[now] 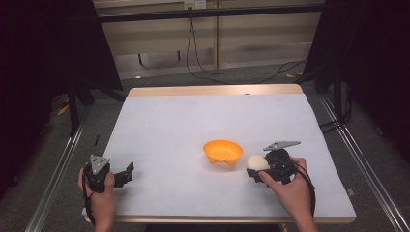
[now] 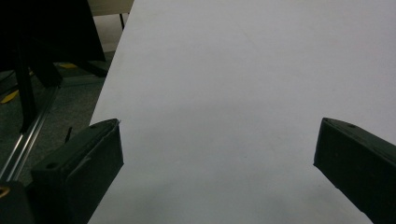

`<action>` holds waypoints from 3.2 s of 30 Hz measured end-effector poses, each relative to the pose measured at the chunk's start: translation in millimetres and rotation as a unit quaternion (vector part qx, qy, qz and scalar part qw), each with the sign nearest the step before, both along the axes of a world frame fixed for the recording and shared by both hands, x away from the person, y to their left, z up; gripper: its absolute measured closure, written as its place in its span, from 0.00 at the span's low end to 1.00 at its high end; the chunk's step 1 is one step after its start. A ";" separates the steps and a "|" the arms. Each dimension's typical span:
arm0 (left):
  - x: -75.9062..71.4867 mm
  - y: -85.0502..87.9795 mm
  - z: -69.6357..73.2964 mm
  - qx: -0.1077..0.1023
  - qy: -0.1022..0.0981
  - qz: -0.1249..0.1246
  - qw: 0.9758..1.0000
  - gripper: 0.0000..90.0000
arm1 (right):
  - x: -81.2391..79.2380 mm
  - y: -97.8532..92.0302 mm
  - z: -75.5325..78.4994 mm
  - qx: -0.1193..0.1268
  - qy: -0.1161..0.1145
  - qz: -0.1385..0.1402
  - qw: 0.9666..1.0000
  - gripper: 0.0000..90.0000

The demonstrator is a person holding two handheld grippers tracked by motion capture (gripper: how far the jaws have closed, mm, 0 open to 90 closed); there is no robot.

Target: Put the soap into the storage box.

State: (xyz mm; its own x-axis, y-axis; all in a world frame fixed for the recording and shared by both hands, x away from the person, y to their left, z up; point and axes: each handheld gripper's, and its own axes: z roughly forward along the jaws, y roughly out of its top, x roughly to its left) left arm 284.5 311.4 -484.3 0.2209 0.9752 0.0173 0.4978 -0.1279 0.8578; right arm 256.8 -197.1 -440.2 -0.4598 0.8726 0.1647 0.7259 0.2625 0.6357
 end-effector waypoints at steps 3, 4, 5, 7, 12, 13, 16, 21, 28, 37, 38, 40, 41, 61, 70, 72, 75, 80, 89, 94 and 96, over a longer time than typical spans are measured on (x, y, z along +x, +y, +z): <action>-0.1 0.4 0.2 0.002 0.001 -0.001 1.000 0.01 | 3.3 -0.3 3.2 0.004 0.001 -0.002 1.000 0.27; 0.2 0.1 0.0 0.001 0.000 -0.001 1.000 0.01 | 4.3 -0.1 4.4 0.002 0.002 -0.001 1.000 0.27; 0.1 0.0 0.0 0.002 0.000 -0.001 1.000 0.01 | 5.5 0.2 5.6 0.001 0.000 -0.002 1.000 0.27; 0.0 -0.1 0.0 0.001 0.000 0.000 1.000 0.01 | 7.5 0.7 8.6 0.000 0.000 -0.002 1.000 0.27; -0.1 0.7 0.1 -0.001 -0.001 0.000 1.000 0.01 | 11.9 1.8 16.3 -0.003 -0.003 0.000 1.000 0.27; -0.1 0.7 0.1 -0.001 0.000 0.000 1.000 0.01 | 12.8 2.2 18.2 -0.003 -0.004 -0.003 1.000 0.27; -0.2 0.7 0.1 -0.002 -0.001 0.000 1.000 0.01 | 16.5 4.6 24.3 0.002 -0.007 -0.003 1.000 0.27; -0.2 0.7 0.1 -0.002 -0.001 0.000 1.000 0.01 | 21.5 9.2 27.0 0.003 -0.008 0.002 1.000 0.27; -0.1 0.7 0.1 -0.002 -0.001 0.000 1.000 0.01 | 30.5 21.8 31.5 0.003 -0.009 0.008 1.000 0.27; -0.4 1.2 0.3 -0.001 0.000 -0.001 1.000 0.01 | 41.9 43.2 34.8 0.001 -0.006 0.017 1.000 0.27; -0.4 1.3 0.3 -0.002 -0.001 -0.001 1.000 0.01 | 43.3 45.5 35.0 0.003 -0.007 0.020 1.000 0.27; -0.5 1.4 0.4 -0.002 -0.001 -0.002 1.000 0.02 | 45.4 50.7 35.7 0.004 -0.007 0.020 1.000 0.27; -0.4 1.3 0.3 -0.002 -0.001 -0.002 1.000 0.02 | 46.4 53.1 35.8 0.003 -0.006 0.021 1.000 0.27; -0.3 1.4 0.3 -0.003 -0.001 -0.002 1.000 0.02 | 66.6 81.1 16.0 0.001 0.015 0.006 1.000 0.27; -0.4 1.7 0.3 -0.003 -0.001 -0.003 1.000 0.02 | 70.9 87.2 8.8 -0.003 0.021 0.006 1.000 0.26; -0.4 1.7 0.4 -0.002 0.000 -0.002 1.000 0.02 | 71.2 87.1 8.6 -0.001 0.022 0.005 1.000 0.26; -0.3 1.8 0.4 -0.002 0.000 -0.003 1.000 0.02 | 71.8 86.7 8.4 0.002 0.025 0.007 1.000 0.27; -0.2 1.5 0.3 -0.003 0.000 -0.003 1.000 0.02 | 70.9 84.8 11.2 0.015 0.020 0.005 1.000 0.28; -0.3 1.4 0.2 -0.003 -0.001 -0.003 1.000 0.02 | 66.4 76.5 17.1 0.018 0.001 -0.001 1.000 0.23; -0.2 0.9 0.1 -0.004 -0.002 -0.001 1.000 0.02 | 62.5 67.8 21.3 0.016 -0.017 -0.023 0.999 0.04; -0.2 0.9 0.1 -0.003 -0.001 -0.001 1.000 0.02 | 61.3 62.4 22.1 0.022 -0.019 -0.028 0.999 0.02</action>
